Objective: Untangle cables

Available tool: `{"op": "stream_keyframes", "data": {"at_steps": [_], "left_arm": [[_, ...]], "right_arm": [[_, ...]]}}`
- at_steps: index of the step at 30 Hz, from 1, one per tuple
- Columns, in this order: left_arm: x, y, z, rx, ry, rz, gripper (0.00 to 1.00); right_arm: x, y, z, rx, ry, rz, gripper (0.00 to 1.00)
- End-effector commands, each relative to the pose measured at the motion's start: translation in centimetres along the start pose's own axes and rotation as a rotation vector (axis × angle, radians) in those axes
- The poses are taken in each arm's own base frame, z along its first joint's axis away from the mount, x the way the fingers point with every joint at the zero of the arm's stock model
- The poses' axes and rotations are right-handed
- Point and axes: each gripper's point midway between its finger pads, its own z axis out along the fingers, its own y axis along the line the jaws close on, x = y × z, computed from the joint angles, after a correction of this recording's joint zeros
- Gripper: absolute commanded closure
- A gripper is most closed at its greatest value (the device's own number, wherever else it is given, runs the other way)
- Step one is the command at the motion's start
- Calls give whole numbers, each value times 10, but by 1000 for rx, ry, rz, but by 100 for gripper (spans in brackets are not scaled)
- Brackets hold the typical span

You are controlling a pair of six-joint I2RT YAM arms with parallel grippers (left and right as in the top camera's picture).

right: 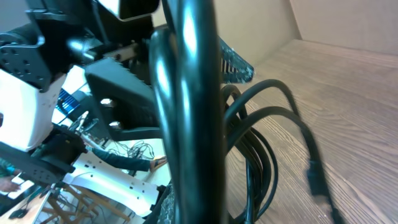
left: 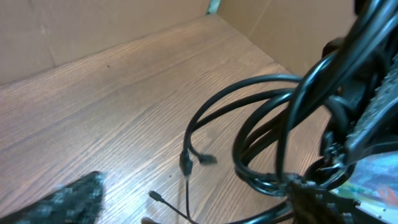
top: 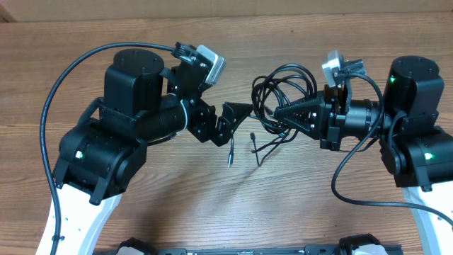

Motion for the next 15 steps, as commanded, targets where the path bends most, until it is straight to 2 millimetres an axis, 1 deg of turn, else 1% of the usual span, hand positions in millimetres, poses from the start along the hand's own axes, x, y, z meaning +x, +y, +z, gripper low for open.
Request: {"op": "stream_keyframes", "data": {"at_steps": [1, 2, 3, 4, 5, 7, 9, 10, 13, 14, 15], "left_arm": [[-5, -5, -8, 12, -19, 13, 19], [-5, -5, -9, 12, -19, 13, 23], [-5, -5, -9, 12, -19, 13, 32], [-4, -5, -9, 12, -17, 12, 48], [-4, -5, -9, 13, -16, 12, 57], [-3, -9, -9, 36, -12, 11, 63], [-3, -15, -9, 70, -12, 12, 64], [-3, -20, -9, 98, -12, 14, 60], [-3, -20, -9, 99, -12, 14, 58], [-3, -20, -9, 100, -12, 13, 56], [-3, -23, -9, 113, -11, 15, 51]], "right_arm": [[-2, 15, -1, -75, 2, -35, 96], [-3, 17, -1, -85, 2, -41, 96], [-3, 20, -1, -101, 1, -52, 96], [-4, 23, -1, -117, 0, -63, 96], [-4, 23, -1, -118, 0, -65, 96], [-4, 23, -1, -118, 0, -65, 96], [-4, 23, -1, -118, 0, -65, 96], [-4, 23, -1, -118, 0, -65, 96], [-4, 23, -1, -120, 1, -65, 96], [-4, 23, -1, -120, 1, -65, 96], [-4, 23, -1, -120, 1, -64, 96]]}}
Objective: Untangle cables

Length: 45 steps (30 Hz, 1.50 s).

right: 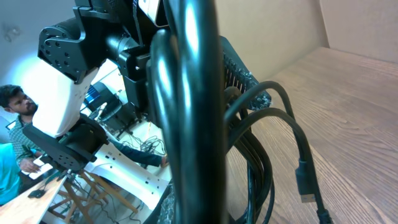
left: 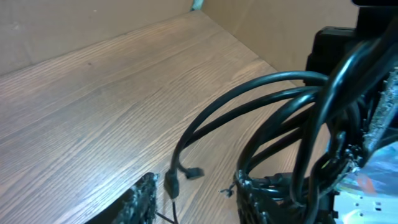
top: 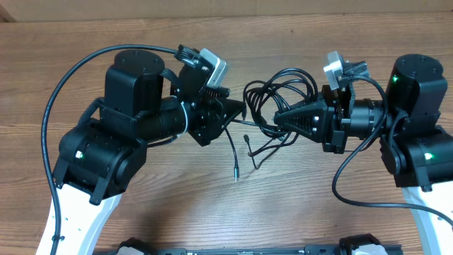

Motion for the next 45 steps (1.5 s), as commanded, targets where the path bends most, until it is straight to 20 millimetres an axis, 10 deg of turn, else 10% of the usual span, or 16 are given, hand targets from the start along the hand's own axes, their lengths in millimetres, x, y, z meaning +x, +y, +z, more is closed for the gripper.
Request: {"op": "stream_keyframes", "data": {"at_steps": [1, 10, 20, 35, 45], "left_arm": [[-6, -14, -8, 58, -24, 21, 42], [-8, -17, -6, 82, -29, 26, 29], [-7, -20, 9, 160, -2, 13, 57], [-10, -27, 18, 237, 1, 8, 62], [-19, -31, 17, 260, -25, -16, 83]], "right_arm": [[-1, 7, 0, -28, 2, -15, 96], [-1, 10, 0, -45, 5, -15, 96], [0, 10, 0, -46, 5, -14, 96], [0, 10, 0, -46, 5, -14, 96], [0, 10, 0, -45, 5, -14, 96]]}}
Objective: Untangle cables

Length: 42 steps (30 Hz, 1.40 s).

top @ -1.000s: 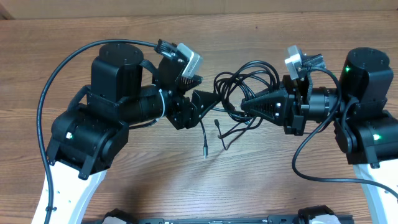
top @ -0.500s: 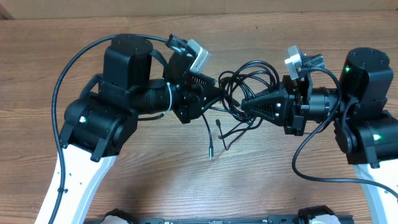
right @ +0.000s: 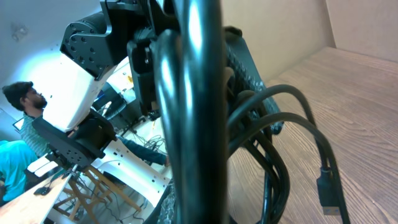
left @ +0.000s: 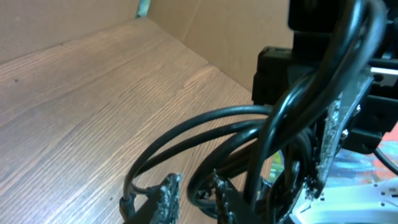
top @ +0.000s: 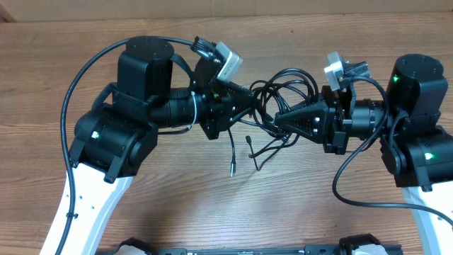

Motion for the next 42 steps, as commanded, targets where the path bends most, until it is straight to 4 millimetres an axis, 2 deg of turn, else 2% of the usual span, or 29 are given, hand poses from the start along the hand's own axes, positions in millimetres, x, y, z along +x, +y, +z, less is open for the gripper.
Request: {"op": "stream_keyframes", "data": {"at_steps": [1, 4, 8, 14, 19, 21, 24, 31, 37, 42], "left_arm": [[-5, -7, 0, 35, -10, -10, 83], [-5, -8, 0, 38, -8, -9, 85], [-3, -14, 4, 47, 0, -1, 82], [-1, -5, 11, 22, 13, -11, 78], [2, 3, 19, 21, 32, -29, 78], [2, 1, 21, 34, 31, -27, 80], [-6, -14, 19, 123, 9, 5, 79], [-5, -18, 19, 146, 11, 6, 80], [-6, -12, 20, 113, 7, 6, 86], [-7, -8, 20, 89, 4, 5, 87]], "right_arm": [[-1, 6, 0, -23, 2, -14, 96], [-1, 6, 0, -23, 2, -14, 96], [-1, 6, 0, -24, 2, -13, 96], [0, 9, 0, -40, 4, -14, 96], [0, 9, 0, -40, 4, -14, 96], [0, 9, 0, -39, 4, -14, 96], [0, 9, 0, -39, 4, -14, 96], [0, 9, 0, -39, 4, -14, 96], [0, 9, 0, -43, 5, -13, 96], [0, 10, 0, -50, 6, -14, 96]]}}
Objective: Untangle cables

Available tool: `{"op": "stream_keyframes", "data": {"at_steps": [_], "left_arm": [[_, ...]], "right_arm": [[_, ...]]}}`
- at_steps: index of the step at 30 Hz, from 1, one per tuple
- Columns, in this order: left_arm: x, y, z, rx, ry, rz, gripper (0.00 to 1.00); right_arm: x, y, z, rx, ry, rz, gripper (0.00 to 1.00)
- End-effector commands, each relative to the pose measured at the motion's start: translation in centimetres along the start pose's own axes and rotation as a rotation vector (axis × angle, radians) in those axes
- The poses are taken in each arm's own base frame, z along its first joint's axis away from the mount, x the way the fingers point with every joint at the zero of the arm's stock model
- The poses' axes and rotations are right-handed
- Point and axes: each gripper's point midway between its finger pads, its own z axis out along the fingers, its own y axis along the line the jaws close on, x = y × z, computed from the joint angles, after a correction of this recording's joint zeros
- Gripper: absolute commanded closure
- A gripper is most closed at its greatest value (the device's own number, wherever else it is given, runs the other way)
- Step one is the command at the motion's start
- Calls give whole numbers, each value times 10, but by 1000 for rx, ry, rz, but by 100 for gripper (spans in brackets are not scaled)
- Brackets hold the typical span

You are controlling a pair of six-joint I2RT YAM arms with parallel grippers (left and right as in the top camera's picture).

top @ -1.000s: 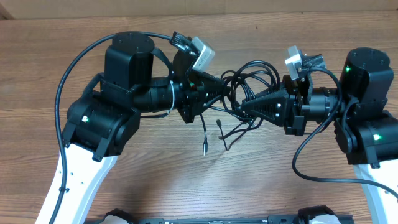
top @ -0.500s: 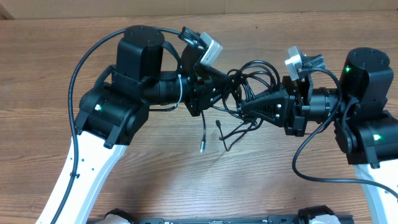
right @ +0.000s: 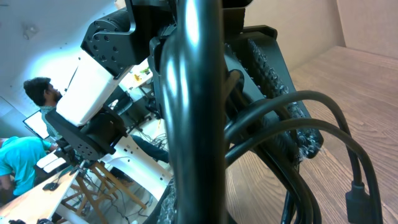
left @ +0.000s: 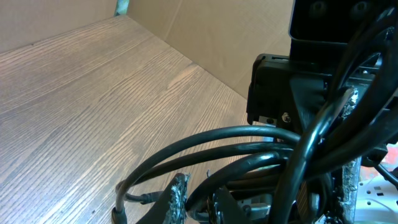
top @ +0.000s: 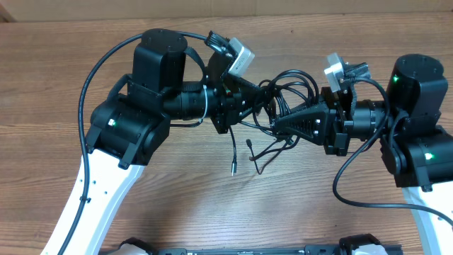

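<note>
A tangle of black cables (top: 291, 83) hangs between the two grippers over the wooden table (top: 177, 205). Two loose plug ends (top: 231, 167) trail onto the wood below. My left gripper (top: 262, 106) reaches into the tangle from the left. In the left wrist view its fingers (left: 178, 198) stand close together with a black cable strand (left: 217, 138) pinched between them. My right gripper (top: 278, 122) comes in from the right, shut on a thick cable (right: 193, 93) that fills its wrist view. The two grippers are almost tip to tip.
The left arm's own thick cable (top: 92, 78) loops out over the table's left side. The right arm's cable (top: 354, 191) hangs at the lower right. A brown cardboard wall (left: 205, 31) stands behind the table.
My left arm has shifted to the right and a little farther back, so its gripper sits deeper in the tangle. The right gripper holds its cable where it was.
My left gripper stood open to the left of the tangle while the right held the bundle. Then its open fingers were at the tangle's edge. Later they had narrowed around a strand, and now they sit deeper among the loops, still pinching it.
</note>
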Motion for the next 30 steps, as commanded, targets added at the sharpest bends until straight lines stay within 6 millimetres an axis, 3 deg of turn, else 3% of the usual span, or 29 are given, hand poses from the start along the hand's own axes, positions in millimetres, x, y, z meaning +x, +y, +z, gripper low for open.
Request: {"op": "stream_keyframes", "data": {"at_steps": [1, 15, 17, 19, 30], "left_arm": [[-4, -6, 0, 11, -6, 13, 87], [0, -16, 7, 37, 9, 24, 78], [0, -16, 7, 38, 9, 25, 82], [0, -16, 7, 38, 9, 25, 96], [-2, -12, 7, 16, 2, 29, 96]], "right_arm": [[-1, 5, 0, -21, 2, -14, 96], [-2, 6, 0, -21, -1, -26, 96], [-2, 6, 0, -21, 0, -25, 96], [-2, 6, 0, -21, 0, -25, 96], [-2, 6, 0, -20, -1, -25, 96]]}}
